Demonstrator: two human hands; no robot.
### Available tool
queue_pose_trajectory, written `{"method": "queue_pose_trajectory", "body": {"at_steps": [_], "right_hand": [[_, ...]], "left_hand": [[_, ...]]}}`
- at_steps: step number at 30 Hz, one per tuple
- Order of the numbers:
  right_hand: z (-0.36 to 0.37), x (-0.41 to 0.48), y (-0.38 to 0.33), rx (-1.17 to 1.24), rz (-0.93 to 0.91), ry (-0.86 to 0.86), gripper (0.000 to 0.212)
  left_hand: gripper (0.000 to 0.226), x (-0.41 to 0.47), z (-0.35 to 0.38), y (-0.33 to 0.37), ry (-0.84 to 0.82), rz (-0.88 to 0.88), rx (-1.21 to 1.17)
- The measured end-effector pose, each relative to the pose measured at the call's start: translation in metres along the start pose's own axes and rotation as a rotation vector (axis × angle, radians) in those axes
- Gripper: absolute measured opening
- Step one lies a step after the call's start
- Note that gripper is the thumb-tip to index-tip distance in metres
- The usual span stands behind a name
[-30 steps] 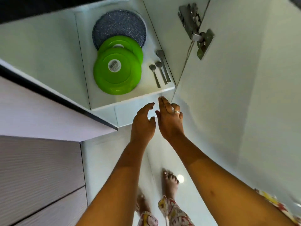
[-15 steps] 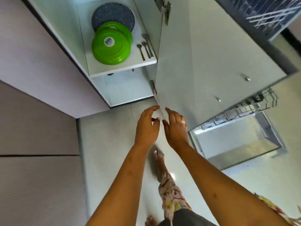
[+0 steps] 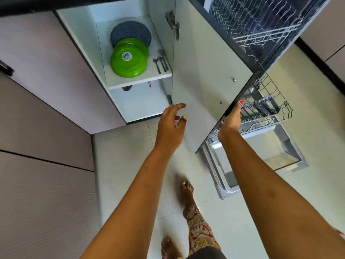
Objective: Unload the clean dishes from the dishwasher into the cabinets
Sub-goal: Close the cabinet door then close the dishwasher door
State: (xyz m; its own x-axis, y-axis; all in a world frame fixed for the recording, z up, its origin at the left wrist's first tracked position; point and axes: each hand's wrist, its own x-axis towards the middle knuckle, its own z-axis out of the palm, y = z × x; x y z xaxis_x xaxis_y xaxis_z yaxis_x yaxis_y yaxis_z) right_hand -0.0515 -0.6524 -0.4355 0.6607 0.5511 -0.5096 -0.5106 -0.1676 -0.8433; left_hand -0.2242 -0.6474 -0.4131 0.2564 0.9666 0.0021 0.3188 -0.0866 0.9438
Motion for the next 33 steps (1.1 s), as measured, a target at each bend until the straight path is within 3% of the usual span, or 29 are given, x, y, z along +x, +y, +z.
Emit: {"method": "queue_pose_trajectory", "body": {"at_steps": [5, 9, 12, 15, 21, 26, 33], "right_hand": [[0.0, -0.007, 0.013, -0.281, -0.274, -0.085, 0.044], [0.034, -0.033, 0.044, -0.592, -0.475, -0.342, 0.04], [0.072, -0.048, 0.061, -0.672, -0.631, -0.545, 0.03], [0.123, -0.057, 0.063, -0.889, -0.652, -0.683, 0.031], [0.215, -0.057, 0.051, -1.179, -0.669, -0.905, 0.034], [0.253, -0.04, 0.053, -1.102, -0.568, -1.102, 0.022], [0.304, -0.019, 0.051, -1.203, -0.601, -1.121, 0.015]], "left_hand": [[0.038, 0.003, 0.004, 0.018, 0.006, 0.039, -0.047], [0.051, 0.005, 0.0, 0.02, 0.076, 0.056, -0.124], [0.055, 0.01, -0.019, 0.01, 0.268, -0.046, -0.247], [0.054, 0.025, -0.063, -0.008, 0.463, -0.115, -0.111], [0.064, 0.059, -0.125, -0.016, 0.561, -0.074, 0.088], [0.07, 0.089, -0.138, -0.023, 0.625, -0.038, 0.186], [0.088, 0.146, -0.146, -0.019, 0.69, -0.176, 0.197]]}}
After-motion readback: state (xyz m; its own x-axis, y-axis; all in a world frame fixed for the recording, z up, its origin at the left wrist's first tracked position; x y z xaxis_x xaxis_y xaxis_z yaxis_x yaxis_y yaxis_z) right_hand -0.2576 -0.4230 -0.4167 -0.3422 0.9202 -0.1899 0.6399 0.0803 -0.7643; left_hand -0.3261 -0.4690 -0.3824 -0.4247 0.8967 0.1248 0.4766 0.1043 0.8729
